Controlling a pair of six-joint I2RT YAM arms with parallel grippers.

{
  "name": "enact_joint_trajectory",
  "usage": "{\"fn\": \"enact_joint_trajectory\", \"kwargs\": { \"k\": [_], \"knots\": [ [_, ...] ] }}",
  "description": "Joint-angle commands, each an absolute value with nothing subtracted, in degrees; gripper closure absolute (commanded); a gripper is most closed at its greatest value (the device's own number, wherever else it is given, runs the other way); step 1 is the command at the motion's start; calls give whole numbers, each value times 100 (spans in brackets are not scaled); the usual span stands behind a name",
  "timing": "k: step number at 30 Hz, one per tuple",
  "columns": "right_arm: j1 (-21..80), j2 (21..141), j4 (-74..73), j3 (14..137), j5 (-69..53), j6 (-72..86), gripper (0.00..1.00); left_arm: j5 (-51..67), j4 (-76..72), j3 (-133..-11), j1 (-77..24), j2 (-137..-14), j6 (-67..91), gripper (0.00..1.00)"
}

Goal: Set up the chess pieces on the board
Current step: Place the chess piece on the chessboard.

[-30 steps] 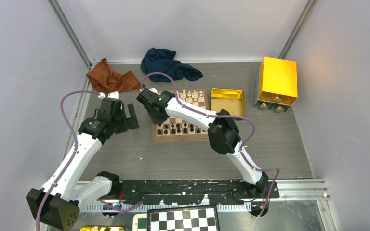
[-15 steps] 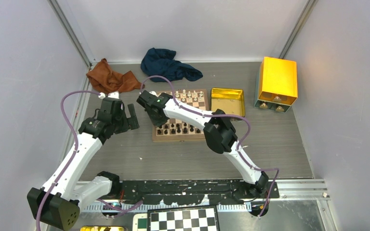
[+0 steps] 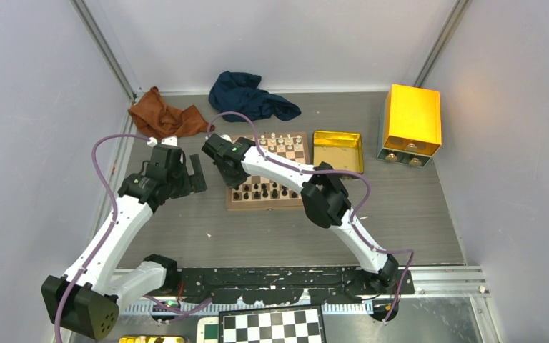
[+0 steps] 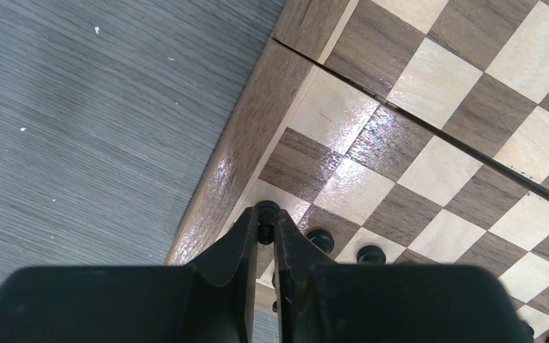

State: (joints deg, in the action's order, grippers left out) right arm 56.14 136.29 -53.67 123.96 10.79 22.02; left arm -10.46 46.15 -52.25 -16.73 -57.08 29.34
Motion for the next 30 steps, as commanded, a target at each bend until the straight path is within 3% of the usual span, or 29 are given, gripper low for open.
{"fn": "enact_joint_trajectory", "kwargs": {
  "k": [1, 11, 15, 30],
  "knots": [
    [5634, 13559, -5326, 12524, 1011, 2111, 96, -1059, 4510, -5265, -1626, -5710, 2855, 0],
    [5636, 13380, -5275, 12351, 1026, 2092, 74, -1026, 4489, -5284, -1617, -5739, 2855, 0],
    [5634, 13325, -5239, 12314, 1028, 2082, 69, -1028, 4490, -5288, -1617, -5738, 2855, 0],
    [5634, 13226, -5414, 12722, 1003, 1992, 68, -1070, 4524, -5321, -1617, -5671, 2878, 0]
  ]
}}
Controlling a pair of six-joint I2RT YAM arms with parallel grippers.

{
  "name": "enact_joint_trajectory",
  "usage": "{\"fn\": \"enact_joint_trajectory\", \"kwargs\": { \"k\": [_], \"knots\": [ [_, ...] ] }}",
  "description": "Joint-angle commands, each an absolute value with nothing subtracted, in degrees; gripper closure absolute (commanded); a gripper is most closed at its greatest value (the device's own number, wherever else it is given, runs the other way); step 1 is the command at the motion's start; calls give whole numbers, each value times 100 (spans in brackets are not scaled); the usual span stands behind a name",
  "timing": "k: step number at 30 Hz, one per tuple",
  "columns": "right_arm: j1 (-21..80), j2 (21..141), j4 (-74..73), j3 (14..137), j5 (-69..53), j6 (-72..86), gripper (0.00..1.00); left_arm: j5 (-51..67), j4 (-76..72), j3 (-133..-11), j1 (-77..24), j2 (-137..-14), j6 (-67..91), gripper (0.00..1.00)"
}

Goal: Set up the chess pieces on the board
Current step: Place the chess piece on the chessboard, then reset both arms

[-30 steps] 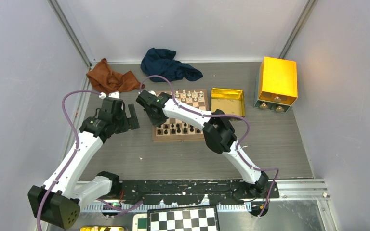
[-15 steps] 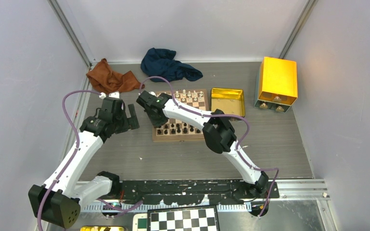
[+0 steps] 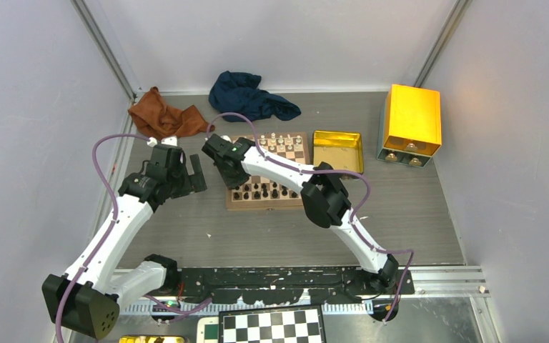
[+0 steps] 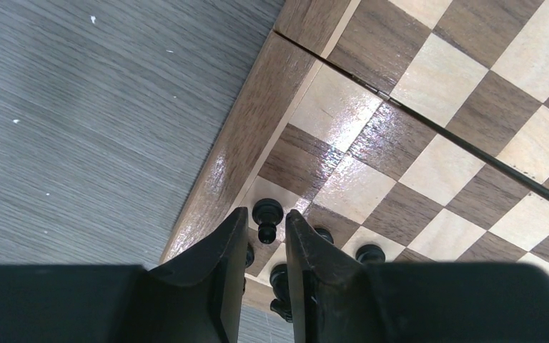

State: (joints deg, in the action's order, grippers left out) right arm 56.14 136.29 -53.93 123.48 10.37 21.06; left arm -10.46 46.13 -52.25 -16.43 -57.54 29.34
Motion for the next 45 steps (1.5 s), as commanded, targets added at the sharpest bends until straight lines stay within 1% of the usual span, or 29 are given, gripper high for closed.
{"fn": "enact_joint_trajectory", "kwargs": {
  "k": [1, 7, 11, 14, 19, 24, 31, 35, 40, 45],
  "knots": [
    [5633, 13208, -5414, 12745, 1002, 1988, 68, -1072, 4528, -5326, -1617, -5663, 2880, 0],
    [5627, 13079, -5425, 12920, 1009, 1954, 68, -1130, 4588, -5385, -1617, -5633, 2908, 0],
    [5607, 12818, -5304, 12910, 1225, 1790, 67, -1226, 4604, -5447, -1617, -5616, 2907, 0],
    [5440, 12429, -5028, 12692, 1472, 1684, 62, -1335, 4641, -5581, -1609, -5658, 2872, 0],
    [4764, 11425, -4325, 11847, 1726, 1611, 59, -1564, 4658, -5878, -1588, -5826, 2697, 0],
    [3845, 10508, -3764, 10643, 2092, 1397, 57, -1763, 4598, -6311, -1395, -6143, 2461, 0],
    [3078, 9456, -2894, 8833, 2763, 1231, 45, -1681, 4040, -6576, -1161, -6793, 2503, 0],
    [2769, 9160, -2737, 8261, 2948, 1358, 40, -1747, 3658, -6641, -1113, -7243, 2542, 0],
    [2703, 9112, -2696, 7946, 3416, 1333, 34, -1917, 3303, -6670, -1006, -7715, 2527, 0],
    [2551, 9083, -2568, 7712, 3678, 1302, 32, -1883, 3018, -6662, -993, -8012, 2575, 0]
  ]
}}
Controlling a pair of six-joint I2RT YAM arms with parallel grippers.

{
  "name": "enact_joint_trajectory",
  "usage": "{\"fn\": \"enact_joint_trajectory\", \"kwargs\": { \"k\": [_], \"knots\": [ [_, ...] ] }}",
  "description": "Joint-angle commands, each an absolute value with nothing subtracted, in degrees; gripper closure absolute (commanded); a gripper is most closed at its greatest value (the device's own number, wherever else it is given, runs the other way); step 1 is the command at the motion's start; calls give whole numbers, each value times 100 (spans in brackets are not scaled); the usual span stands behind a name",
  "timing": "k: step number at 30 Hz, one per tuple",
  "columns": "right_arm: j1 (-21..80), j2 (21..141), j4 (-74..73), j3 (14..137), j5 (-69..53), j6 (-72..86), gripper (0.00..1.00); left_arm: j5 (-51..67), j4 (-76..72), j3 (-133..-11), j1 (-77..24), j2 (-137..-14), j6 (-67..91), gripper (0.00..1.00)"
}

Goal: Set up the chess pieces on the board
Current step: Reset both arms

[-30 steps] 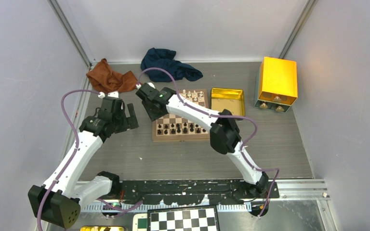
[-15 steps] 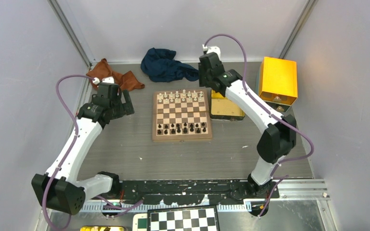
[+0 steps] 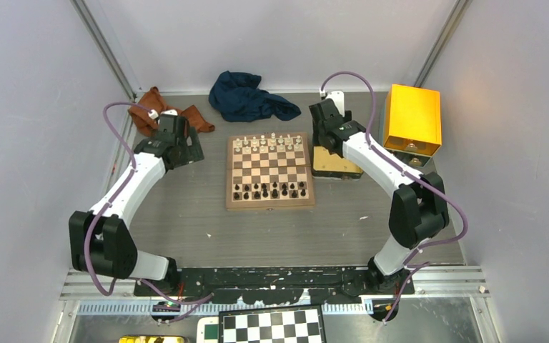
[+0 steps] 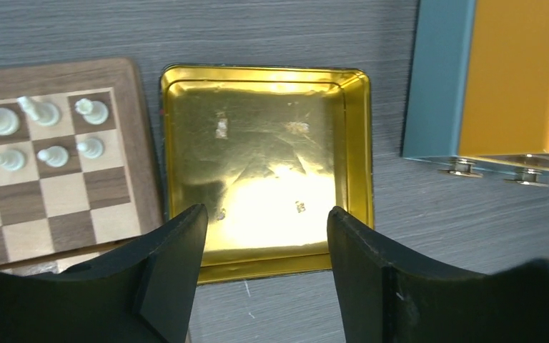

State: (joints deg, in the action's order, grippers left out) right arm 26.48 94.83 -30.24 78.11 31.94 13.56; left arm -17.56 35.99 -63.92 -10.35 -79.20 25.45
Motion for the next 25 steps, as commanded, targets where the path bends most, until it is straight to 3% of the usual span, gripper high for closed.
{"fn": "enact_joint_trajectory", "kwargs": {
  "k": [1, 13, 25],
  "knots": [
    [2498, 9048, -2481, 7635, 3735, 1284, 30, -1881, 2990, -6675, -995, -8061, 2554, 0],
    [1731, 8546, -1550, 6795, 3024, 1278, 22, -1744, 2490, -6474, -993, -8282, 2311, 1],
    [1579, 8280, -1274, 6511, 3319, 1309, 16, -1767, 2021, -6118, -993, -8213, 2153, 1]
  ]
}}
